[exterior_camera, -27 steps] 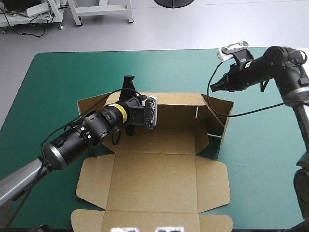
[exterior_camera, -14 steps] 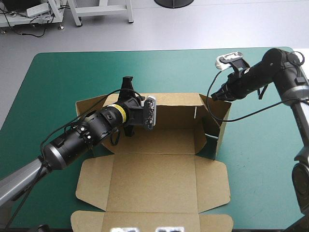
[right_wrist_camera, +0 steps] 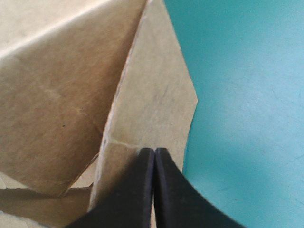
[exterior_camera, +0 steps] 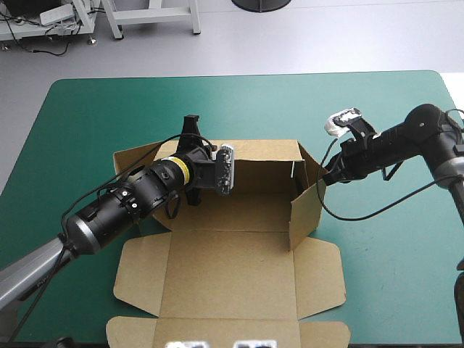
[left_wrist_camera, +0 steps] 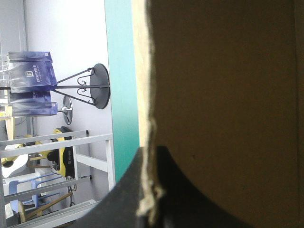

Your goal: Fold the box

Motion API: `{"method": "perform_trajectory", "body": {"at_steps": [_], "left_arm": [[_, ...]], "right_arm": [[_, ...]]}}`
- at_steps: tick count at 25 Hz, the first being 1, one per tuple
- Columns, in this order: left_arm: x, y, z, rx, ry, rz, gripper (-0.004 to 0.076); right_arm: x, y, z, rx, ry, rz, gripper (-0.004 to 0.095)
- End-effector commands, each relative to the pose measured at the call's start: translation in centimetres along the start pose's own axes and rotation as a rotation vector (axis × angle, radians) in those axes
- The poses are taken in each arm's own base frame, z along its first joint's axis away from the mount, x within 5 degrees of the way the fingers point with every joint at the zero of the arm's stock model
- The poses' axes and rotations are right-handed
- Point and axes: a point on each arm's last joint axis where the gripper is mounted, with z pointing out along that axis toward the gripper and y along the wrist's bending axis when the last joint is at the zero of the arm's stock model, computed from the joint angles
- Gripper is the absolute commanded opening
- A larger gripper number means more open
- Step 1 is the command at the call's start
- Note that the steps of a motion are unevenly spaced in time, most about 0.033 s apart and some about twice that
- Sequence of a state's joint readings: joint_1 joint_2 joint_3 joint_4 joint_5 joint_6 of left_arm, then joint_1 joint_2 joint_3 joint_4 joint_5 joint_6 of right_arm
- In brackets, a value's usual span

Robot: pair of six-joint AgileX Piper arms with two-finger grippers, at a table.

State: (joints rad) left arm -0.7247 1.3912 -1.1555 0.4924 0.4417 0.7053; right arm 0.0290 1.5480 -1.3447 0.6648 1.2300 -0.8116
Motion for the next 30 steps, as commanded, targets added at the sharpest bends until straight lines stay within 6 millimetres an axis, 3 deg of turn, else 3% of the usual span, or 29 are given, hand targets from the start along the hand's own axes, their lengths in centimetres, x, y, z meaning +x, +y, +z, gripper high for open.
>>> {"method": "perform_trajectory", "body": {"at_steps": [1,11,18,24,26,30], "left_arm": [[-0.6,1.0,-1.0,-0.040,-0.038,-0.033,-0.0006],[-0.1,-0.5,-0.2,0.010,-0.024,-0.029,-0.0006],[-0.3,-0.4,-0.2,-0.004,-0.045,-0.038,-0.0006],[-0.4,-0.3,-0.2,-0.014,-0.058,-0.050,-0.0006],[-0.4,-0.3,-0.2,-0.011,-0.056,-0.050,-0.0006],[-0.4,-0.4,-0.2,-0.003,-0.059,-0.069,-0.0006]], "right_arm": [[0.0,1.3,-1.0,-0.035,-0.065,-0.058,-0.0025],[1.0,2.1,-0.9,-0.022,-0.119,-0.219,-0.0025],[3.9,3.3,-0.4,0.240,-0.260,-0.315,-0.0024],[7.0,5.0,2.4,0.375,-0.301,-0.433,-0.0024],[7.2,5.7,3.2,0.350,-0.310,-0.480,-0.0024],[6.9,5.6,2.7,0.387,-0.352,-0.456,-0.0023]]}}
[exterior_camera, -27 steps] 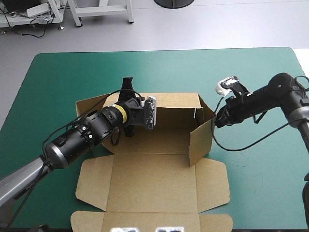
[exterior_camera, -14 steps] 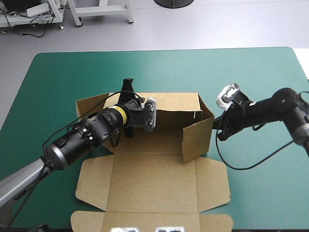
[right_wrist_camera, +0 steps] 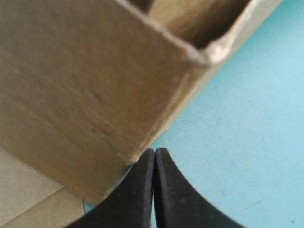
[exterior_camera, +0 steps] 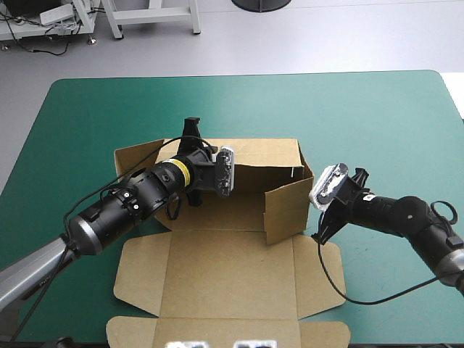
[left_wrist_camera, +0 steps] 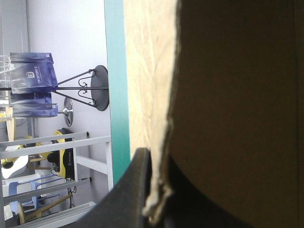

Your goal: Fold the box

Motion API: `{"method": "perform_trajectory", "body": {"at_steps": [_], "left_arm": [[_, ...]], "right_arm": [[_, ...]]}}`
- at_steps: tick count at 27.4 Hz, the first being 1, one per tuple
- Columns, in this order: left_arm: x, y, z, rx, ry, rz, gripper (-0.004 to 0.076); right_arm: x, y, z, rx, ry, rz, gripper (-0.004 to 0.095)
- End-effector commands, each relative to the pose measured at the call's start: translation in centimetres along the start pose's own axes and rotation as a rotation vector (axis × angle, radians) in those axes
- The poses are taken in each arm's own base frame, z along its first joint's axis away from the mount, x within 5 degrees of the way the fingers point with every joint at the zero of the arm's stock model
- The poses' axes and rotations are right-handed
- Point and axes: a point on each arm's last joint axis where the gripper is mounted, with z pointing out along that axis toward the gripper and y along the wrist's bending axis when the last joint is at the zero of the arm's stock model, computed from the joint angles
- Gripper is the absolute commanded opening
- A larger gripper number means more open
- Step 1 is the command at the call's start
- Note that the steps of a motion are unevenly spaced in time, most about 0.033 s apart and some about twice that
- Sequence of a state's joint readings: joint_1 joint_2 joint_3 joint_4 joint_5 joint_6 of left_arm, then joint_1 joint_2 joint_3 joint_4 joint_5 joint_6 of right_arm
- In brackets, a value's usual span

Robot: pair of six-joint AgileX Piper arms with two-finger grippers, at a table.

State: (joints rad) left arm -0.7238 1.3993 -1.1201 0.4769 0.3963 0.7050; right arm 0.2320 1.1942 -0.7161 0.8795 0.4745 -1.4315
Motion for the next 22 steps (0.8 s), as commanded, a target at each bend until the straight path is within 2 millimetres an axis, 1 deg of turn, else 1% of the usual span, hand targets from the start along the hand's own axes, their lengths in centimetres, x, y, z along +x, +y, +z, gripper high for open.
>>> {"method": "perform_trajectory", "body": {"at_steps": [1,3,5,6,11,12,15,18,22], "left_arm": [[-0.5,0.5,-0.9,-0.018,-0.039,-0.062,-0.0006],[-0.5,0.5,-0.9,-0.018,-0.039,-0.062,-0.0006],[-0.5,0.5,-0.9,-0.017,-0.037,-0.060,-0.0006],[-0.5,0.5,-0.9,-0.016,-0.036,-0.060,-0.0006],[-0.5,0.5,-0.9,-0.016,-0.036,-0.060,-0.0006],[-0.5,0.5,-0.9,-0.016,-0.036,-0.060,-0.0006],[-0.5,0.5,-0.9,-0.017,-0.035,-0.057,-0.0006],[-0.5,0.5,-0.9,-0.017,-0.035,-0.057,-0.0006],[-0.5,0.5,-0.9,-0.017,-0.035,-0.057,-0.0006]], "right_arm": [[-1.3,-0.5,-1.1,0.054,-0.071,0.024,-0.0023],[-1.3,-0.2,-1.0,0.018,-0.067,0.025,-0.0010],[-1.3,0.0,-1.1,-0.007,-0.072,0.033,0.0040],[-1.4,0.2,-1.1,-0.025,-0.074,0.035,0.0088],[-1.8,0.4,-1.9,-0.018,-0.106,0.030,0.0434],[-2.0,0.4,-2.3,-0.010,-0.119,0.036,0.0534],[-2.2,0.6,-2.9,-0.009,-0.133,0.044,0.0596],[-2.3,0.6,-2.8,-0.008,-0.140,0.064,0.0596],[-2.4,0.5,-2.2,-0.027,-0.160,0.096,0.0601]]}}
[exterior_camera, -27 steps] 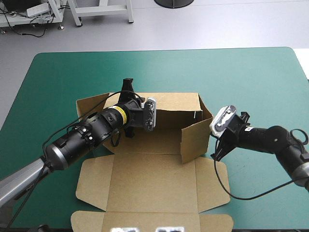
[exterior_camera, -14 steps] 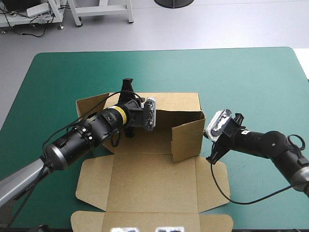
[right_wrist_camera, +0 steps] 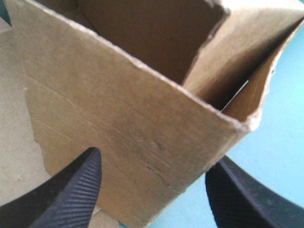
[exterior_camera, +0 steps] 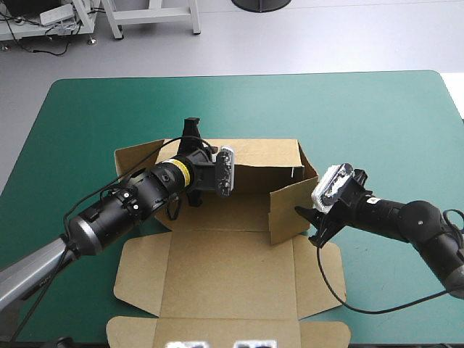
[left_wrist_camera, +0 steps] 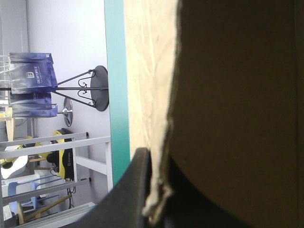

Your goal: Fold the box

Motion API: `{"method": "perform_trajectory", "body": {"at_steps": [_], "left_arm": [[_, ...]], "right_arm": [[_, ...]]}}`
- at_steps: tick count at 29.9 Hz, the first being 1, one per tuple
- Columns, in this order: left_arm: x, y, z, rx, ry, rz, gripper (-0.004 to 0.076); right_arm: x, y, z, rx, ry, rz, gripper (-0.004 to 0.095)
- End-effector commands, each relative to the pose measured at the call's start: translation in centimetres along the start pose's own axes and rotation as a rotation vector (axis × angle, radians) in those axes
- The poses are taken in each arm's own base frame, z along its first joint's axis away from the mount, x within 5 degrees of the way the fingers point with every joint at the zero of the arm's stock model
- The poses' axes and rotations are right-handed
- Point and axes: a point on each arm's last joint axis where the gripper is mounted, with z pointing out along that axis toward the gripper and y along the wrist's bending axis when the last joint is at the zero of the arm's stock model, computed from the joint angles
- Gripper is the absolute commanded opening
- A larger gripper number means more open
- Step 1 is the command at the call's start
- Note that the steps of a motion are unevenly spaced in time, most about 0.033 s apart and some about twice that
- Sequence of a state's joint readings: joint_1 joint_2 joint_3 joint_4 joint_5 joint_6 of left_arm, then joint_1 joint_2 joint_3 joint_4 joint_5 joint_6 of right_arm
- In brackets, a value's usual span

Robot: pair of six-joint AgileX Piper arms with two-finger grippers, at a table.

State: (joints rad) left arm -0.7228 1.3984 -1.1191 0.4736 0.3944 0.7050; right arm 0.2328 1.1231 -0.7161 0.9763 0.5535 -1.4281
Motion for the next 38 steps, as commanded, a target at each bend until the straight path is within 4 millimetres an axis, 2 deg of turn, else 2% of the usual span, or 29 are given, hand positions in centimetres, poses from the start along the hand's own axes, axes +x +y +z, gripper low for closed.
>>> {"method": "perform_trajectory", "body": {"at_steps": [1,10,20,23,32,38], "left_arm": [[-0.5,0.5,-0.9,-0.017,-0.033,-0.053,-0.0006],[-0.7,0.4,-0.9,-0.007,-0.054,-0.097,-0.0006],[-2.3,-0.5,-0.4,0.031,-0.093,-0.110,-0.0006],[-2.7,-0.3,-0.2,0.038,-0.099,-0.128,-0.0005],[-3.6,1.8,-0.4,0.047,-0.074,-0.188,-0.0005],[-3.9,1.4,0.3,0.077,-0.051,-0.228,-0.0006]], "right_arm": [[-1.2,-0.5,0.0,0.017,-0.074,0.041,0.0602],[-2.4,-0.9,0.1,0.006,-0.139,0.100,0.0602],[-3.2,-1.1,0.0,0.025,-0.173,0.160,0.0602],[-3.4,-0.8,0.2,0.035,-0.173,0.141,0.0602],[-3.0,-1.7,0.7,0.125,-0.151,0.197,0.0602],[-2.4,-2.5,1.7,0.167,-0.123,0.243,0.0600]]}}
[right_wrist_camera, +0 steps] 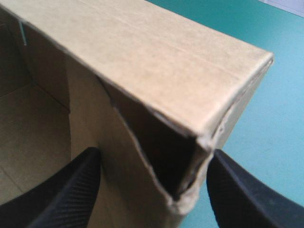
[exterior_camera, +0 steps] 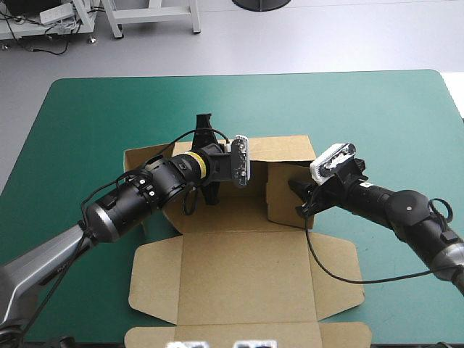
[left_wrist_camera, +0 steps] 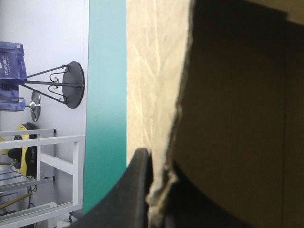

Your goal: Fold the box

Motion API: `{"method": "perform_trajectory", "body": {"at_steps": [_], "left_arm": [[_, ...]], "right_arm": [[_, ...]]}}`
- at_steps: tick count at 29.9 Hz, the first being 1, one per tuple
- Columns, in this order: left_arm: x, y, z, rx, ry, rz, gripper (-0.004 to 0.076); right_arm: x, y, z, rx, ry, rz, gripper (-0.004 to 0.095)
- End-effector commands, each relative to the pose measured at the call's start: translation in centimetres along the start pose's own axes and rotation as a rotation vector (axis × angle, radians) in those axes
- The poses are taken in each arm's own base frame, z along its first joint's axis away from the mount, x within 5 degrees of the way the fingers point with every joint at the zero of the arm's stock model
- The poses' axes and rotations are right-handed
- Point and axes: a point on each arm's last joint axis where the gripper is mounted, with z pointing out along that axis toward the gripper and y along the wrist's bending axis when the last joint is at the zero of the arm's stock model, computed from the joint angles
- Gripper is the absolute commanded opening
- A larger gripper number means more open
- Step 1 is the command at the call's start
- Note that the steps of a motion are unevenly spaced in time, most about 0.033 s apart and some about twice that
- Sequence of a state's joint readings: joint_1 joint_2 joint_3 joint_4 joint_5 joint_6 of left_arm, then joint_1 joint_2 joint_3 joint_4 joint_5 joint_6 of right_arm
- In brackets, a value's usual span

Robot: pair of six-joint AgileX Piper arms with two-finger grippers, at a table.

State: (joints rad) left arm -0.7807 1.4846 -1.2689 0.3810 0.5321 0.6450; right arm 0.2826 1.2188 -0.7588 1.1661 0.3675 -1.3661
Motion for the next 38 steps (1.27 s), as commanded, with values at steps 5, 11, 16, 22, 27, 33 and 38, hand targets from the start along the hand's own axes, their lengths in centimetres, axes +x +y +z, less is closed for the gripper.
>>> {"method": "perform_trajectory", "body": {"at_steps": [5,11,16,22,27,33,38], "left_arm": [[-1.5,0.1,-0.6,-0.001,-0.067,-0.102,-0.0006],[-1.6,0.2,-0.6,-0.012,-0.077,-0.165,-0.0006],[-1.8,-0.2,-0.7,-0.002,-0.072,-0.082,-0.0005],[-1.8,-0.9,-0.8,0.048,-0.034,-0.032,-0.0005],[-1.8,-1.0,-0.8,0.064,-0.037,-0.054,-0.0005],[-2.1,-1.6,-0.9,0.112,-0.032,-0.078,0.0138],[-3.1,-2.8,-1.4,0.154,-0.030,-0.073,0.0410]], "right_arm": [[-1.7,-0.7,-0.4,0.055,-0.061,0.016,0.0549],[-2.6,0.2,-0.6,-0.046,-0.071,0.004,0.0224],[-2.4,0.6,-0.2,-0.107,-0.047,-0.001,-0.0024],[-2.1,0.7,0.2,-0.144,-0.025,0.018,-0.0024],[-2.1,0.7,0.2,-0.145,-0.027,0.025,-0.0024],[-2.1,0.5,0.3,-0.123,-0.028,0.041,-0.0024],[-2.1,0.2,0.4,-0.089,-0.027,0.054,-0.0024]]}}
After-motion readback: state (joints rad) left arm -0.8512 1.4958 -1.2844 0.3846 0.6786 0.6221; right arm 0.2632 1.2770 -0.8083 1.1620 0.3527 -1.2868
